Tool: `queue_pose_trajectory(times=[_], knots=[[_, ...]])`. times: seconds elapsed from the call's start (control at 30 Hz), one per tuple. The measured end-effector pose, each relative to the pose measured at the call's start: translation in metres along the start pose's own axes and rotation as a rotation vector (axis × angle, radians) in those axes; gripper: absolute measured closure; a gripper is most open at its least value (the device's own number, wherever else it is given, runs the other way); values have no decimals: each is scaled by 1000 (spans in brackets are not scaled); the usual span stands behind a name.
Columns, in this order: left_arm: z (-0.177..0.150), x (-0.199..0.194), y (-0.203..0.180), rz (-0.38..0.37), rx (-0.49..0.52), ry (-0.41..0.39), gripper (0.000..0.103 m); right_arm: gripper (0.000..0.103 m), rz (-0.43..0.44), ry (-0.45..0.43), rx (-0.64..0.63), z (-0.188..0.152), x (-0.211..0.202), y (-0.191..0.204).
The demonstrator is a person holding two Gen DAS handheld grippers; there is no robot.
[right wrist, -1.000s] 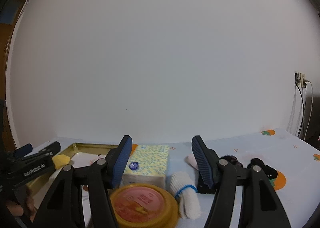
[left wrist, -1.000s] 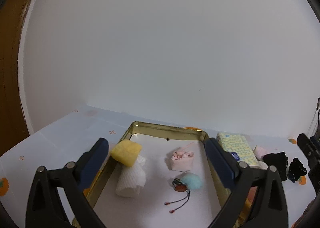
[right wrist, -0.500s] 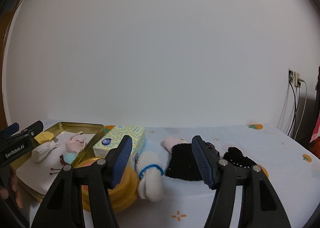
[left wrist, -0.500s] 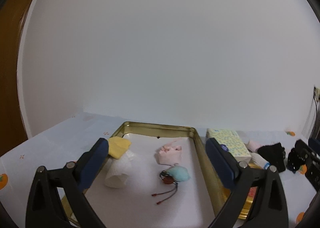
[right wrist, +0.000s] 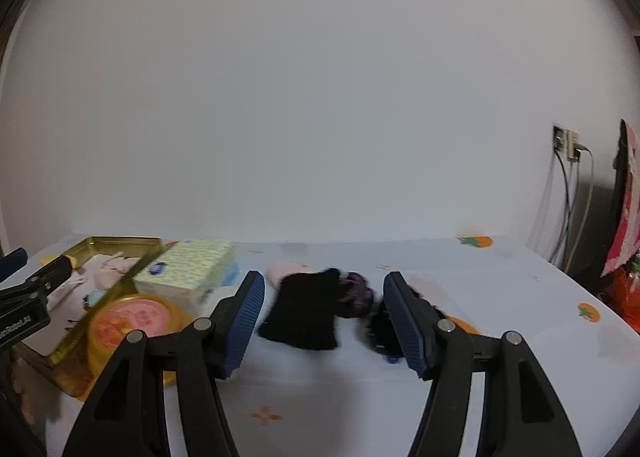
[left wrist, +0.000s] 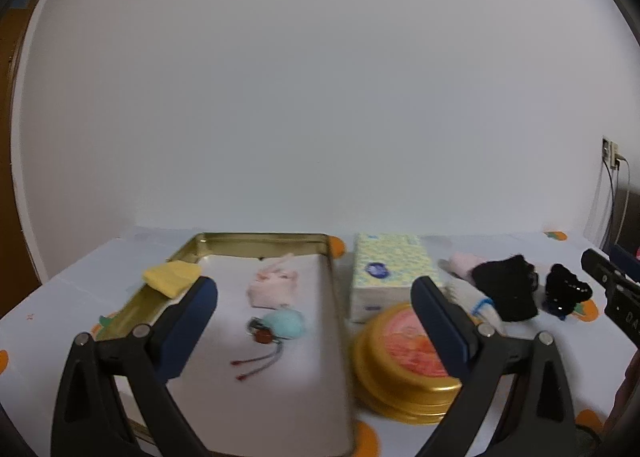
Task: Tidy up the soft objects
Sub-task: 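Withdraw both open tools from the tray toward the black socks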
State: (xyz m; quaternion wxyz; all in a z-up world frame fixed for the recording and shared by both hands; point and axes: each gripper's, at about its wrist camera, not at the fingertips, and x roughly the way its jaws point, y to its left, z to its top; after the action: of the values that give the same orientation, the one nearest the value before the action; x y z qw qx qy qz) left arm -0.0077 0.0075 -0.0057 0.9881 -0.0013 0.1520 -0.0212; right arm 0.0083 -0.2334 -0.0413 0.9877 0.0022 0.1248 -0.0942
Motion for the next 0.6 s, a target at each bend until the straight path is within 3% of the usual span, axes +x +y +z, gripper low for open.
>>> queue_pose_trajectory(times=[0.43, 0.6], knots=[[0, 2, -68, -108, 28, 36, 4, 39, -171, 21, 67, 4, 3, -88], [-1, 4, -96, -145, 31, 61, 4, 39, -169, 74, 125, 6, 18, -112]])
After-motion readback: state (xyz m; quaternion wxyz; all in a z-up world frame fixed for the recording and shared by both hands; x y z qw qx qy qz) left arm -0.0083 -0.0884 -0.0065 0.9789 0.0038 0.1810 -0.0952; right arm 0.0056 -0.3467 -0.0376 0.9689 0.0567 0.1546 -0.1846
